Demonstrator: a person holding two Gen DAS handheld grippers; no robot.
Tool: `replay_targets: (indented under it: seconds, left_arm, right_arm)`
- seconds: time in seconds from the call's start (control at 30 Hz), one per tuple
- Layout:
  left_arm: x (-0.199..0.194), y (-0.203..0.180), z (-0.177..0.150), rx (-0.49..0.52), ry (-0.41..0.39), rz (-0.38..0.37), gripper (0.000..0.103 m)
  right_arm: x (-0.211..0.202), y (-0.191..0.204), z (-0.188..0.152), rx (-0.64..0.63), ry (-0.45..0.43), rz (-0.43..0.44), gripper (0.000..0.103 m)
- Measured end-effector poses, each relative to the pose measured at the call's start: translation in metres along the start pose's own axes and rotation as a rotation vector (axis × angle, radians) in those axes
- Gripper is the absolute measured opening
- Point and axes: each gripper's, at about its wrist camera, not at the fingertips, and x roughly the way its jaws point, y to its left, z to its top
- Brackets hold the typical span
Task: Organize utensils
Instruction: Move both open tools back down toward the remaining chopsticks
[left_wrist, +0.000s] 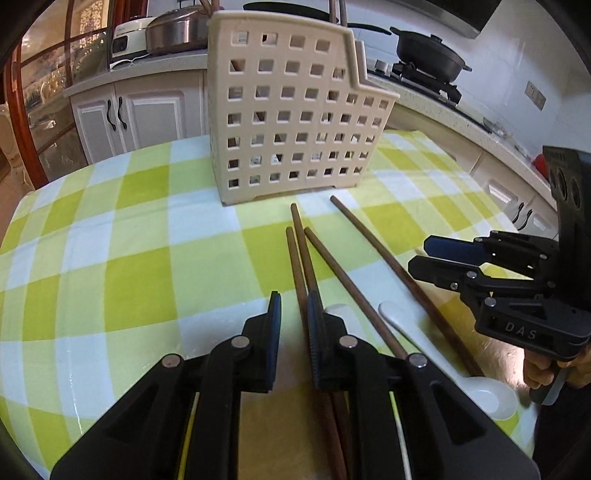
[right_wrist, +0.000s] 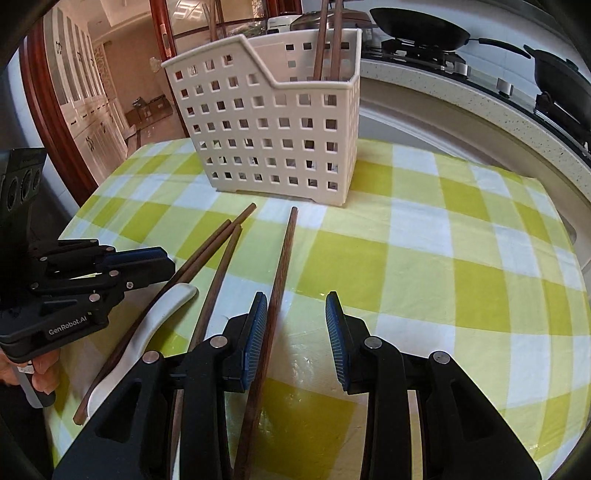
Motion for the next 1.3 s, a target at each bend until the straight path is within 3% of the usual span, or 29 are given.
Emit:
replay_targets:
  seconds: [0.27,0.4,0.5,0.77,0.87,1.07,1.1,1.3]
  left_arm:
    - [0.004,-0.007,-0.003,0.037,0.010,0.024,0.017]
    - [0.003,-0.009,-0.003,0.077,0.003,0.098,0.017]
    - [0.002,-0.005,-0.003,0.074,0.001,0.117,0.017]
    - [-0.001,0.015,-0.002,0.056,-0.006,0.263,0.017]
    - [0.000,0.017,-0.002,0.040,0.012,0.247,0.017]
    - [0.002,0.007,-0.004,0.080,0.015,0.293,0.015]
    - [0.003,0.006,-0.004,0.084,0.016,0.290,0.010]
    - [0.001,0.013,-0.004,0.048,0.013,0.244,0.009]
  right_arm:
    - [0.004,0.003,-0.001,-0.014,0.016,0.003,0.031]
    - [0.007,0.003,-0.002,-0.016,0.024,0.000,0.031]
    - [0.008,0.006,-0.002,-0.030,0.023,-0.015,0.031]
    - [0.010,0.010,-0.002,-0.060,0.016,-0.045,0.030]
    - [0.010,0.010,-0.002,-0.065,0.009,-0.062,0.025]
    - [0.011,0.010,-0.002,-0.062,0.003,-0.070,0.022]
    - [0.011,0.011,-0.002,-0.062,0.002,-0.070,0.021]
    - [0.011,0.013,-0.002,-0.076,-0.001,-0.060,0.010]
